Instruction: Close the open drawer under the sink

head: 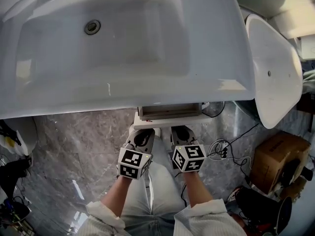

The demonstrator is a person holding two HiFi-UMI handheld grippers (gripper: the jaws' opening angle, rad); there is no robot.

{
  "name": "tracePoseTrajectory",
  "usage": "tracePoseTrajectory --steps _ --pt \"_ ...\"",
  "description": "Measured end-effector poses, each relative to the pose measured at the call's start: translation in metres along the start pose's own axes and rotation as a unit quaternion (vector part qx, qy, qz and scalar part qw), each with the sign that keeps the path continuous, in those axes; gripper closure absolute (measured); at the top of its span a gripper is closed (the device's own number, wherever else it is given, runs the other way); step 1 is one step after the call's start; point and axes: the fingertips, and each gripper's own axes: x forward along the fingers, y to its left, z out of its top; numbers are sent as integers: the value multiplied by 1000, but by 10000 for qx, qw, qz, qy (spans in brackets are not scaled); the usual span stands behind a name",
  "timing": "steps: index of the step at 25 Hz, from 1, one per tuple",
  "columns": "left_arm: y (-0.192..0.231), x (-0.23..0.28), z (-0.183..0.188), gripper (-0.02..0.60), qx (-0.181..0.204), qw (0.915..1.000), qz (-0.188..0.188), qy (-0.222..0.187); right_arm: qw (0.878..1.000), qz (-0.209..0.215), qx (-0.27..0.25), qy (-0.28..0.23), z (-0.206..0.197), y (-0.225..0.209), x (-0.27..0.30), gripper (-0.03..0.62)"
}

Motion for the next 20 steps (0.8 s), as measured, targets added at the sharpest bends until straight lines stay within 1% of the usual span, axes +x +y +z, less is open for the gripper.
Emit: tracePoseTrajectory --steps 4,9,20 --pt "4 -3 4 565 -22 10000 51 -62 9998 -85 72 -184 10 -1 5 585" --pt "2 -6 7 565 -29 9999 57 -153 9997 -79 65 -232 19 0 14 585" --pt "-3 -10 13 565 26 9995 65 -302 9989 -135 -147 -421 30 -4 21 585"
